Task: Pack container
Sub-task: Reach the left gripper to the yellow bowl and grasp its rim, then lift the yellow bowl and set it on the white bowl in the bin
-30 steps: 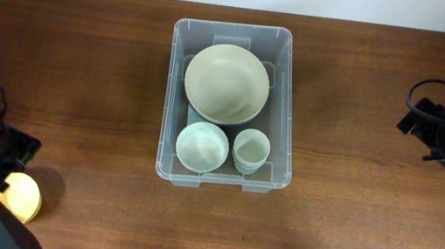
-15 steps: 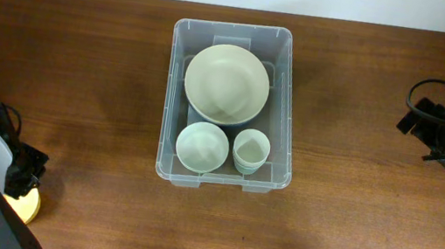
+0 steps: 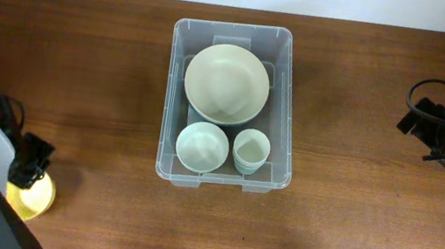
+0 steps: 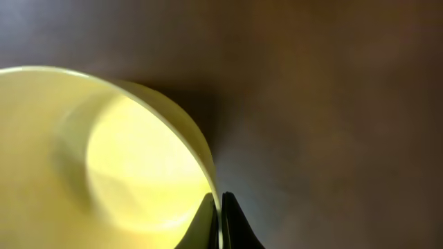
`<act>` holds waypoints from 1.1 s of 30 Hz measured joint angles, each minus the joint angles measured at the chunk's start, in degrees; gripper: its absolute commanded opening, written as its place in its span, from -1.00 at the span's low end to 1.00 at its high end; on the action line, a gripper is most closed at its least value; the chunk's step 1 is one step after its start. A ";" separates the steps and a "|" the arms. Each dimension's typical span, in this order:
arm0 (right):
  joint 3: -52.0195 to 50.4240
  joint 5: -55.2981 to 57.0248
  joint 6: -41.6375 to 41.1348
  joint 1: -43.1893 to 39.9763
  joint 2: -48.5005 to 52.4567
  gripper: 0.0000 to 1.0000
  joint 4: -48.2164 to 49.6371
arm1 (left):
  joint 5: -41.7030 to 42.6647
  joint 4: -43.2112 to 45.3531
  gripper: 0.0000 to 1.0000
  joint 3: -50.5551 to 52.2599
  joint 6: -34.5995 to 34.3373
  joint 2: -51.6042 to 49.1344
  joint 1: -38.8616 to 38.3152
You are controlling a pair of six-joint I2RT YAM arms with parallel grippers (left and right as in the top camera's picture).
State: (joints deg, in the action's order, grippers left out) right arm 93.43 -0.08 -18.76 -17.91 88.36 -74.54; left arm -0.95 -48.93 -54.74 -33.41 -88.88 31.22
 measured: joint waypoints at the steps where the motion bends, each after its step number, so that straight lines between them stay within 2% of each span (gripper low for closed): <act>1: 0.00 0.00 -0.04 0.00 0.00 0.98 0.00 | 1.51 -1.01 -0.99 -1.66 0.02 1.42 -2.49; 3: 0.00 0.00 -0.04 0.00 0.00 0.98 0.00 | 2.60 -2.95 -0.99 -4.48 0.20 3.48 -6.67; 6: -0.02 0.00 -0.04 0.00 0.00 0.98 0.00 | 3.58 -6.80 -0.99 -12.44 0.42 7.72 -16.90; 11: -0.02 0.00 -0.04 0.00 0.00 0.98 0.02 | 0.90 -11.17 -0.99 -25.79 0.37 9.07 -35.93; 15: -0.02 0.00 -0.02 0.00 0.00 0.98 0.00 | -1.36 -11.10 -0.99 -30.12 -0.20 9.01 -50.31; 19: -0.02 0.00 -0.02 0.00 0.00 0.98 0.00 | -2.36 -11.04 -0.99 -31.80 -0.24 5.88 -58.84; 23: -0.02 0.00 0.00 0.00 0.00 0.98 0.00 | -2.47 -10.69 -0.98 -32.63 1.05 -2.21 -65.29; 30: -0.02 0.00 0.00 0.00 0.00 0.98 0.00 | -1.40 -11.30 -0.99 -32.68 2.32 -9.77 -67.76; 31: -0.02 0.00 -0.04 0.00 0.00 0.98 0.00 | -1.16 -11.41 -0.89 -32.70 2.38 -10.71 -67.76; 33: -0.02 0.00 -0.02 0.00 0.00 0.98 0.00 | -0.94 -11.52 -0.49 -32.70 2.60 -11.98 -67.76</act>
State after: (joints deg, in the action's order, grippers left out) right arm 93.41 -0.08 -18.79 -17.91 88.36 -74.54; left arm -1.89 -60.45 -87.44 -30.81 -100.86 -36.53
